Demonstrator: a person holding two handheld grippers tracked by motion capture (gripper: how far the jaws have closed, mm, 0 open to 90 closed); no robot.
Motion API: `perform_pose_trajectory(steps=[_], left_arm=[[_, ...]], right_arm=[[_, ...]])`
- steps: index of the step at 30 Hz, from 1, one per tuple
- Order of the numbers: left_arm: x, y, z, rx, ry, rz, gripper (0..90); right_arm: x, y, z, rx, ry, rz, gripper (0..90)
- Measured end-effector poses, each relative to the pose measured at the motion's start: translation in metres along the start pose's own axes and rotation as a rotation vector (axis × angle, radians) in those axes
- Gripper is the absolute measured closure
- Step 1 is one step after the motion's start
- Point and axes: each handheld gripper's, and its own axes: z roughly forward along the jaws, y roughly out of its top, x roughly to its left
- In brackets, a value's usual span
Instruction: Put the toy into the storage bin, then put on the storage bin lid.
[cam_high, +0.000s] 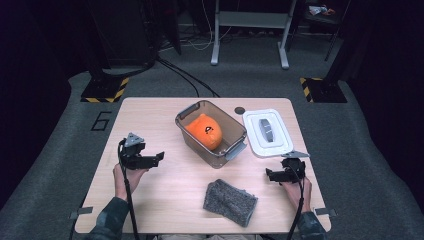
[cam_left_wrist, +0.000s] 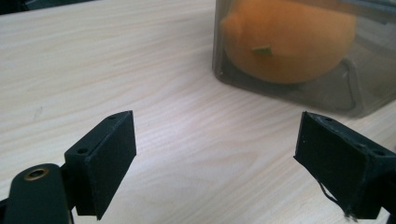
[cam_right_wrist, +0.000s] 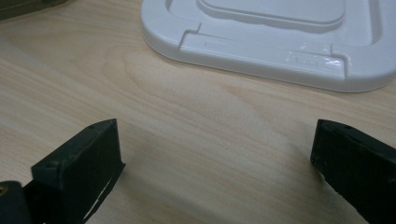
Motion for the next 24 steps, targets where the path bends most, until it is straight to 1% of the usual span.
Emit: perform_pose_trajectory(steps=[1, 2, 3, 4, 6, 7, 9, 11, 12, 13, 14, 15, 16, 17, 18, 19, 20, 21, 22, 23, 24], left_arm=[[0.001, -0.003, 0.001, 0.009, 0.007, 0.004, 11.9], [0.001, -0.007, 0.002, 0.009, 0.007, 0.002, 11.9], [0.003, -0.010, 0.003, 0.013, -0.004, 0.001, 11.9], [0.004, -0.015, 0.006, 0.020, -0.012, 0.002, 11.9], [0.005, -0.024, 0.010, 0.041, -0.003, 0.014, 11.9], [0.006, -0.030, 0.013, 0.056, -0.002, 0.020, 11.9], [0.009, -0.037, 0.017, 0.072, 0.002, 0.020, 11.9], [0.013, -0.044, 0.022, 0.099, -0.006, 0.001, 11.9], [0.017, -0.047, 0.025, 0.118, -0.019, -0.015, 11.9], [0.019, -0.049, 0.027, 0.118, -0.022, -0.027, 11.9], [0.022, -0.051, 0.029, 0.119, -0.024, -0.035, 11.9], [0.023, -0.053, 0.031, 0.119, -0.019, -0.040, 11.9], [0.024, -0.055, 0.032, 0.114, -0.014, -0.035, 11.9], [0.024, -0.057, 0.033, 0.114, 0.001, -0.024, 11.9], [0.023, -0.059, 0.036, 0.120, 0.013, -0.012, 11.9], [0.023, -0.061, 0.038, 0.128, 0.015, -0.006, 11.9], [0.022, -0.063, 0.039, 0.118, 0.022, 0.011, 12.0], [0.020, -0.064, 0.040, 0.116, 0.048, 0.040, 11.9], [0.019, -0.065, 0.041, 0.113, 0.060, 0.051, 12.0], [0.019, -0.065, 0.041, 0.114, 0.060, 0.059, 11.9], [0.019, -0.065, 0.041, 0.116, 0.060, 0.058, 11.9]], right_arm=[[0.001, 0.001, 0.000, 0.000, -0.003, 0.008, 1.0], [0.001, 0.002, -0.001, 0.006, -0.002, -0.004, 0.9], [0.002, 0.004, -0.003, -0.005, 0.003, 0.007, 1.0], [0.002, 0.004, -0.003, -0.005, 0.003, 0.007, 1.0], [0.003, 0.007, -0.004, -0.007, -0.001, -0.002, 1.0], [0.004, 0.008, -0.004, -0.008, 0.009, 0.001, 1.0], [0.005, 0.011, -0.005, -0.007, 0.004, -0.013, 1.0], [0.006, 0.015, -0.006, -0.013, 0.004, -0.018, 1.0], [0.006, 0.016, -0.006, -0.016, 0.003, -0.021, 1.0], [0.006, 0.018, -0.006, -0.005, 0.005, -0.028, 0.9], [0.006, 0.019, -0.006, -0.011, 0.007, -0.024, 1.0], [0.005, 0.021, -0.008, -0.007, 0.001, -0.035, 0.9], [0.005, 0.023, -0.008, -0.013, -0.001, -0.022, 0.9], [0.003, 0.025, -0.010, -0.012, -0.001, -0.026, 0.9], [0.003, 0.026, -0.010, -0.020, -0.004, -0.017, 0.9], [0.001, 0.028, -0.011, -0.021, 0.000, -0.026, 0.7], [0.001, 0.029, -0.012, -0.019, 0.001, -0.015, 0.6], [-0.001, 0.031, -0.012, -0.024, -0.005, -0.027, 0.6], [-0.001, 0.033, -0.013, -0.028, -0.004, -0.020, 0.6], [-0.002, 0.034, -0.014, -0.023, -0.001, -0.021, 0.6], [-0.002, 0.036, -0.013, -0.030, -0.002, -0.018, 0.5]])
